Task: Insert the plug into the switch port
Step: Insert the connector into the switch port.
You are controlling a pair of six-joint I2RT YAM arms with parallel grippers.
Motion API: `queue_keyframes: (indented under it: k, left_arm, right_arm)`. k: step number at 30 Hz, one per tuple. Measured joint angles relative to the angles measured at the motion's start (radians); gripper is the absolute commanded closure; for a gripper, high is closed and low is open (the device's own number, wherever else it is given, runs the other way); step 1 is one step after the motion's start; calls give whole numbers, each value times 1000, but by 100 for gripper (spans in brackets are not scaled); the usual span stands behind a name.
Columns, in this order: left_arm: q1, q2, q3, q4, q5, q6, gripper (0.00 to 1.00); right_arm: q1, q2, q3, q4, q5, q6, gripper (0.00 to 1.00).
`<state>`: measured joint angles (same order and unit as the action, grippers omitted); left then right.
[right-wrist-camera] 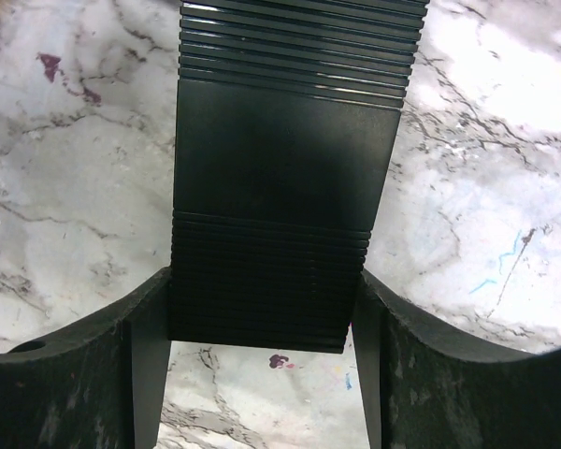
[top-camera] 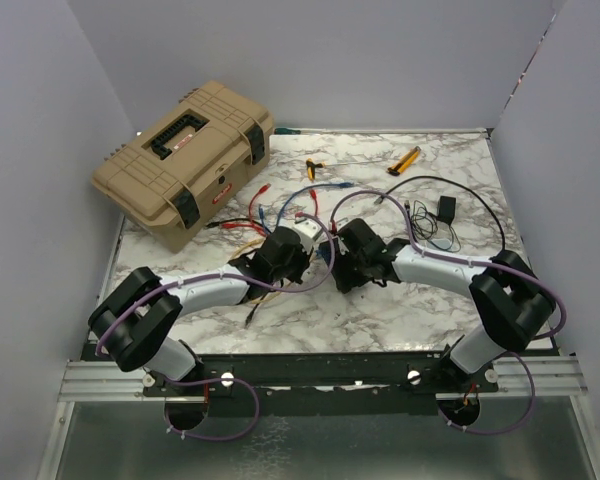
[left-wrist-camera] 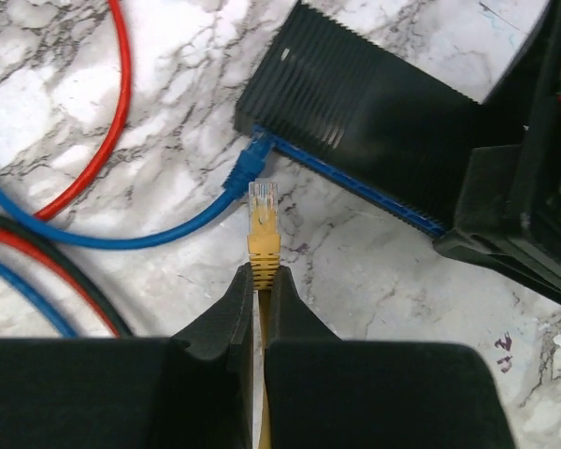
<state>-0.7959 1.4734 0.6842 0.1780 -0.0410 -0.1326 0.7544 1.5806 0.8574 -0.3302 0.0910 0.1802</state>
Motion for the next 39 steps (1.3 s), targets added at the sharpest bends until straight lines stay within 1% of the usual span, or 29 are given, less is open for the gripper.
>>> queue_keyframes:
  k: [3, 7, 8, 9, 11, 12, 13, 17, 20, 24, 28, 33, 37, 39]
  left_arm:
    - [-24, 0, -8, -1, 0, 2, 100]
    - [-45, 3, -13, -7, -1, 9, 100]
    - [-47, 5, -13, -8, -1, 11, 100]
    - [-48, 7, -13, -9, -3, 13, 100]
    - [-49, 12, -13, -11, -6, 15, 100]
    - [-49, 14, -13, -11, -8, 16, 100]
    - [-49, 17, -13, -11, -12, 17, 100]
    - [-49, 30, -13, -25, -40, 19, 100]
    - [-48, 36, -13, -37, -60, 22, 100]
    - [-49, 47, -13, -43, -65, 23, 100]
    - [-49, 54, -13, -47, -66, 23, 100]
    - [-49, 54, -13, -45, -65, 24, 100]
    - [-49, 59, -12, -45, -65, 26, 100]
    - [-49, 63, -11, -45, -64, 26, 100]
  right_arm:
    - [-3, 5, 6, 0, -41, -51, 77]
    - [-6, 36, 38, 0, -74, -91, 72]
    - [-6, 39, 41, 2, -79, -96, 69]
    - [-7, 40, 41, 2, -81, -99, 63]
    - [-8, 40, 41, 3, -84, -102, 44]
    - [-8, 39, 41, 3, -84, -102, 38]
    - [-8, 39, 41, 3, -83, -102, 33]
    - [-8, 37, 40, 3, -83, -103, 28]
    - [-8, 37, 40, -3, -69, -100, 16]
    - [-8, 43, 40, -34, -28, -80, 7]
    - [-8, 36, 40, -55, 27, -47, 3]
    - [-13, 22, 46, -109, 139, 7, 2]
    - [-45, 19, 68, -160, 243, 66, 2]
    - [-64, 6, 69, -171, 269, 80, 2]
